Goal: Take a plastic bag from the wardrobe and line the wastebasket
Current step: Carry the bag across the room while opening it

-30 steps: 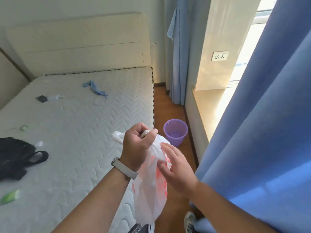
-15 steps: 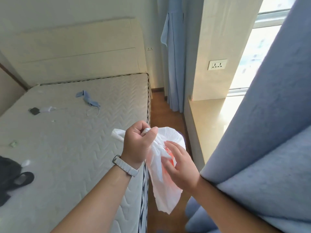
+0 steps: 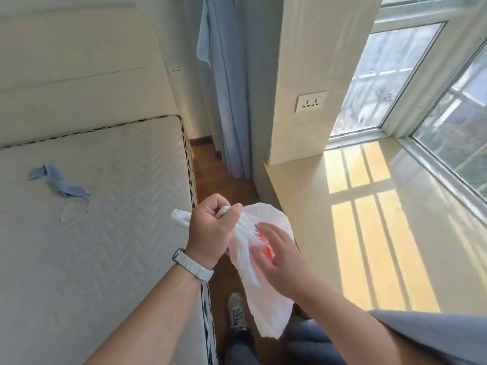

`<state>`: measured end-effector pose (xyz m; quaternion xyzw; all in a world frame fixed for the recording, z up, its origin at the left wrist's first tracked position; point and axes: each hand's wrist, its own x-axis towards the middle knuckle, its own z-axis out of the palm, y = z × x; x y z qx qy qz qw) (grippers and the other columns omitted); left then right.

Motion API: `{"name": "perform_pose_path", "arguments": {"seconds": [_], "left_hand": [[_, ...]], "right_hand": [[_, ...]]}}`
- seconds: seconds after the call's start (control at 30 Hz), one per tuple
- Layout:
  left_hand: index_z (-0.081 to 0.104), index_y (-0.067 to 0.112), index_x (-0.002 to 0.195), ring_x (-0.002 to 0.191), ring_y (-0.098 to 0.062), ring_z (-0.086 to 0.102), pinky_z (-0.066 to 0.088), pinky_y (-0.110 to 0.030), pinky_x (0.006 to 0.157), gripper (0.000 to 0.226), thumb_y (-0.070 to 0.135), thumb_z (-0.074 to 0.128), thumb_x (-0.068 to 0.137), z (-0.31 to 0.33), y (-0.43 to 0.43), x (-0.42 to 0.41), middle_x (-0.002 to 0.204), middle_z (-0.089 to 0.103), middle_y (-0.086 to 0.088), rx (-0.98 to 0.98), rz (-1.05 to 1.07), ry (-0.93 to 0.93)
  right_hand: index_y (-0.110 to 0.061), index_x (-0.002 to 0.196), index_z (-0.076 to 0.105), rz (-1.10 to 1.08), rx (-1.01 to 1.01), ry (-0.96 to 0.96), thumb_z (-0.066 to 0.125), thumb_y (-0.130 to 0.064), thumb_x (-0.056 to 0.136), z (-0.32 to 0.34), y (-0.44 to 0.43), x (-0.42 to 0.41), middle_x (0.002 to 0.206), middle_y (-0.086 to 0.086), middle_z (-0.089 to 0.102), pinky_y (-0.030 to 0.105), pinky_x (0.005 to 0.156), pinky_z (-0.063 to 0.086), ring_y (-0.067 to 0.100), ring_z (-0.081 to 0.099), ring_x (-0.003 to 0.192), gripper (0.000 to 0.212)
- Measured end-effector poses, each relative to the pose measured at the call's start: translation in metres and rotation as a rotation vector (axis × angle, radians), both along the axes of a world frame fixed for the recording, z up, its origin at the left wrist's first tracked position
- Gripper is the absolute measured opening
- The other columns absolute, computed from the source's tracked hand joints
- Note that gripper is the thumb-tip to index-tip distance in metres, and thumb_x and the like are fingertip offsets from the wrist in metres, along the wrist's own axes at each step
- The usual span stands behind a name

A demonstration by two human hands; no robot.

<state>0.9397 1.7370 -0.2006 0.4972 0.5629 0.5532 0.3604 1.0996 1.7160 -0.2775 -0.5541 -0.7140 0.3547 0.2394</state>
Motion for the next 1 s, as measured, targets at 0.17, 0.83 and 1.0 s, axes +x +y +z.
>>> {"name": "perform_pose_path", "arguments": {"seconds": [0.17, 0.83, 1.0], "left_hand": [[0.049, 0.032, 0.052, 0.049, -0.007, 0.042, 0.039, -0.021, 0.051, 0.029, 0.030, 0.065, 0.076, -0.022, 0.081, -0.039, 0.048, 0.042, 0.016, -0.024, -0.050, 0.014], [0.047, 0.025, 0.059, 0.056, -0.009, 0.051, 0.044, -0.015, 0.053, 0.027, 0.024, 0.065, 0.079, -0.227, 0.261, -0.083, 0.053, 0.050, 0.015, -0.134, -0.093, 0.094], [0.044, 0.021, 0.057, 0.053, -0.007, 0.044, 0.040, -0.016, 0.055, 0.029, 0.026, 0.066, 0.077, -0.326, 0.269, -0.085, 0.052, 0.046, 0.014, -0.093, -0.094, 0.113]], "right_hand": [[-0.043, 0.139, 0.039, -0.019, -0.008, -0.101, 0.047, -0.055, 0.096, -0.012, 0.076, -0.030, 0.147, -0.026, 0.037, 0.023, 0.112, 0.026, -0.010, 0.030, 0.127, 0.045], [-0.021, 0.131, 0.056, -0.057, -0.102, -0.092, 0.061, -0.036, 0.093, -0.203, 0.245, -0.088, 0.138, -0.005, 0.057, 0.037, 0.112, 0.040, 0.016, 0.050, 0.129, 0.042], [-0.021, 0.125, 0.058, -0.049, -0.086, -0.047, 0.047, -0.048, 0.090, -0.307, 0.255, -0.092, 0.134, -0.005, 0.059, 0.044, 0.108, 0.044, 0.014, 0.052, 0.125, 0.046]]}}
